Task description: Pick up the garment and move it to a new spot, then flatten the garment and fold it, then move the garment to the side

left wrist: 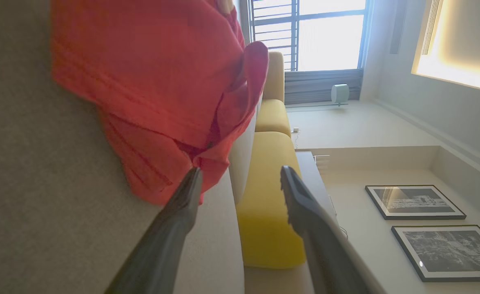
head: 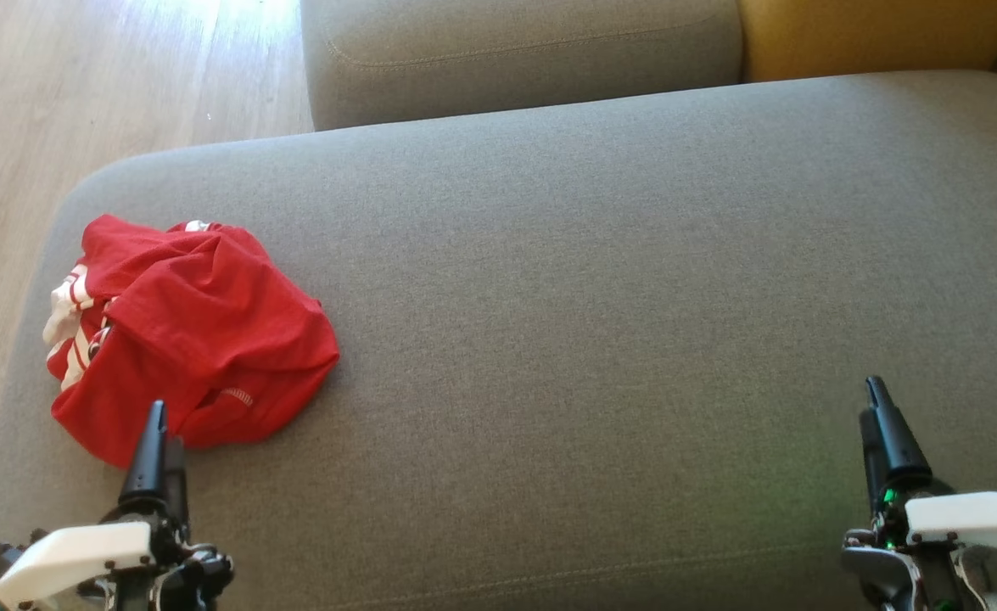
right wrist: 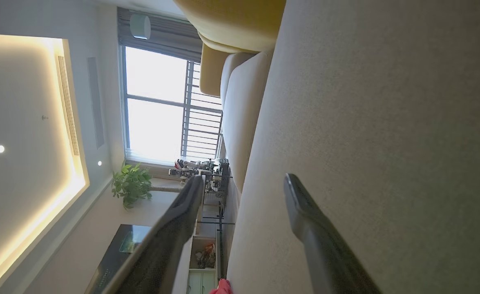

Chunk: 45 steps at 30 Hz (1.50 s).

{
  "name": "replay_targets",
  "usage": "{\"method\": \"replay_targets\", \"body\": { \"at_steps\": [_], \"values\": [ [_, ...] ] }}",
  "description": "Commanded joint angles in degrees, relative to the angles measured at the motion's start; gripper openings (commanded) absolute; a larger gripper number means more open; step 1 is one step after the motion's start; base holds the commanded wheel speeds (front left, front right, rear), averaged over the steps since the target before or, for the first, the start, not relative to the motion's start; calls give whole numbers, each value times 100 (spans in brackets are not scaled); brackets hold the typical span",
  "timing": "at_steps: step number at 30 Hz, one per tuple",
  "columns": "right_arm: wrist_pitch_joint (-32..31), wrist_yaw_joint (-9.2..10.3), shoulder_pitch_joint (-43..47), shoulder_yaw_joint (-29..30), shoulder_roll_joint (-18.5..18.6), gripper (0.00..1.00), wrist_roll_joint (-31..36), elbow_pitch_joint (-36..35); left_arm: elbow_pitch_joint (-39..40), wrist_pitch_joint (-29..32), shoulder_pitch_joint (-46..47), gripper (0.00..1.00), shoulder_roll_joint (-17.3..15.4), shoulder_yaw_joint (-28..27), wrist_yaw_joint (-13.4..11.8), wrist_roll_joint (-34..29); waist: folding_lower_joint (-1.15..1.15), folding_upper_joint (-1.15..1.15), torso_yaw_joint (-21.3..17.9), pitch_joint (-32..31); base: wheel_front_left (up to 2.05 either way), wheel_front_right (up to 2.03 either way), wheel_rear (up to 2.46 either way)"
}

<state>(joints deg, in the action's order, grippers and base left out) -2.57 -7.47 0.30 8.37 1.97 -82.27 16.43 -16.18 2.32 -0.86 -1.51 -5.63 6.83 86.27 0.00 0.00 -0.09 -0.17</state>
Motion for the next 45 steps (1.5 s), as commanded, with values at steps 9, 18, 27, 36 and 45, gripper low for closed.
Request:
{"method": "replay_targets", "body": {
  "at_steps": [9,18,27,36,45],
  "values": [
    [185,-1,-390,-147,30,100,1169,-738,575,-186,410,100,-65,-362,-28,-592,0,0,1,3,0,0,0],
    [355,-2,-459,-374,37,100,2457,-1170,1063,-354,405,100,-73,-170,-137,-1472,0,0,5,21,0,0,0],
    [526,-2,-512,-698,43,100,3566,-1597,1667,-521,415,100,-81,335,-548,-2881,0,0,-4,45,0,0,0],
    [679,-2,-504,-899,49,100,4368,-1855,1668,-672,390,100,-173,982,-969,-4181,0,0,-6,41,0,0,0],
    [832,-2,-494,-997,55,100,5284,-2040,1589,-823,495,100,-603,1789,-1740,-5075,0,0,-11,32,0,0,0]
  ]
}}
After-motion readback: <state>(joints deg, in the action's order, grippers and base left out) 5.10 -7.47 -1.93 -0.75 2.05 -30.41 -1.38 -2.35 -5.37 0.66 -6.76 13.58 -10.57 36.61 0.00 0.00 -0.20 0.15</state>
